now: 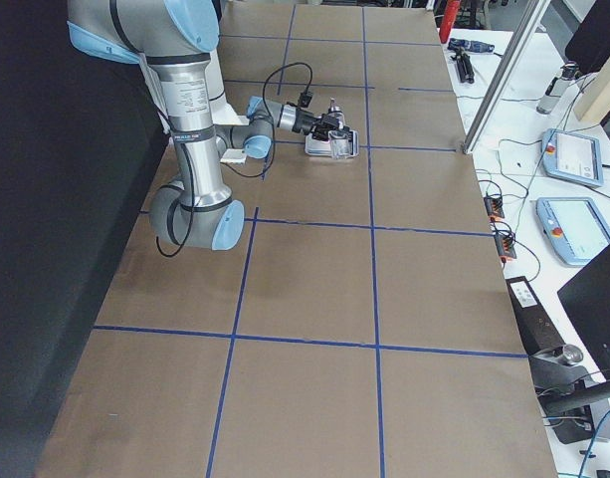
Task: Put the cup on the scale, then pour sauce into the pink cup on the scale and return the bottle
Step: 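Carry the bottle with the right gripper over the pink cup, then tilt the bottle with the right gripper to pour into the cup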
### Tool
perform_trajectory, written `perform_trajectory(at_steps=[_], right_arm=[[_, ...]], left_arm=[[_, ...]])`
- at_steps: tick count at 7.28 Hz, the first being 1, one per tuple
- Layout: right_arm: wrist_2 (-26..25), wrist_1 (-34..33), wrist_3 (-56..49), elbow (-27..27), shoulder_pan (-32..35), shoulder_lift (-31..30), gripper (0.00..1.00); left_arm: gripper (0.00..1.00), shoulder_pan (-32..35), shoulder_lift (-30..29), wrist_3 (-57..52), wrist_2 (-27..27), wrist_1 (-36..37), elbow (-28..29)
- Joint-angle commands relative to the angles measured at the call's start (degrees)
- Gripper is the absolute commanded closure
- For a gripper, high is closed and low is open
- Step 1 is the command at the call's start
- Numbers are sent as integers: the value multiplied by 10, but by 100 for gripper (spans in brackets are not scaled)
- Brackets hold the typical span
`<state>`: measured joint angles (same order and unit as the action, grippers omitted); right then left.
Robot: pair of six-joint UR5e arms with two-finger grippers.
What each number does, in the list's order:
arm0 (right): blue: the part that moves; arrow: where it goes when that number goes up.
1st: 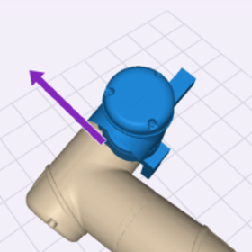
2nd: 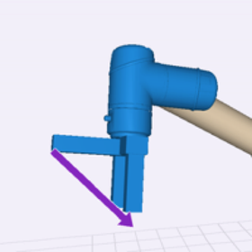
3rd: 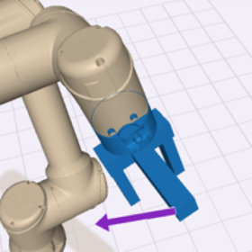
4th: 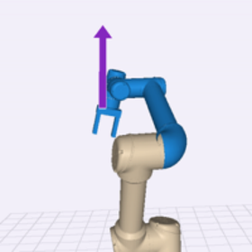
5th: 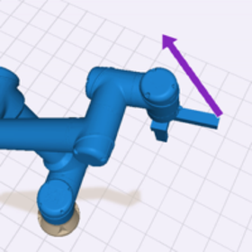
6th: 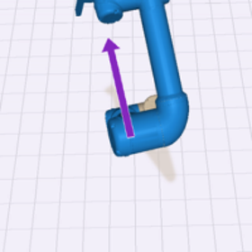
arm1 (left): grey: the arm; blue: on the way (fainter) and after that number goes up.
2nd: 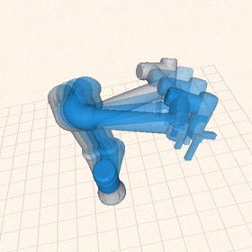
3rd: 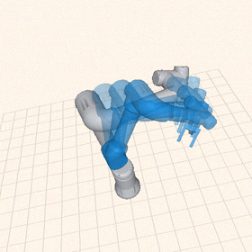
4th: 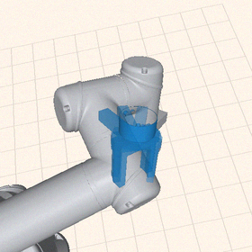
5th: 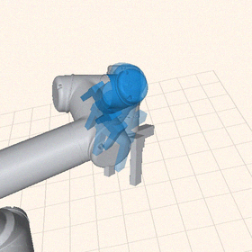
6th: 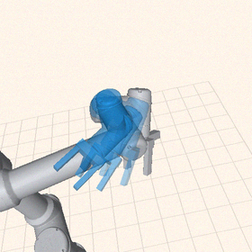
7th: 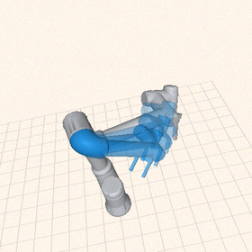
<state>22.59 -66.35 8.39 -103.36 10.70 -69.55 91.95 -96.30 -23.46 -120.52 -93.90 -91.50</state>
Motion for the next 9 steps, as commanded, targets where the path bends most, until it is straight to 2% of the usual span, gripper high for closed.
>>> perform_trajectory(at_steps=[1, 6, 9], right_arm=[[-22, -4, -29, 14, -13, 2, 100], [-47, -21, -155, 37, 5, 25, 100], [-58, -27, -175, 61, 9, 30, 100]], left_arm=[[0, 0, 6, -1, 4, -28, 33], [0, 1, 7, -5, 4, -27, 48], [0, 2, 5, -2, 4, -27, 50]])
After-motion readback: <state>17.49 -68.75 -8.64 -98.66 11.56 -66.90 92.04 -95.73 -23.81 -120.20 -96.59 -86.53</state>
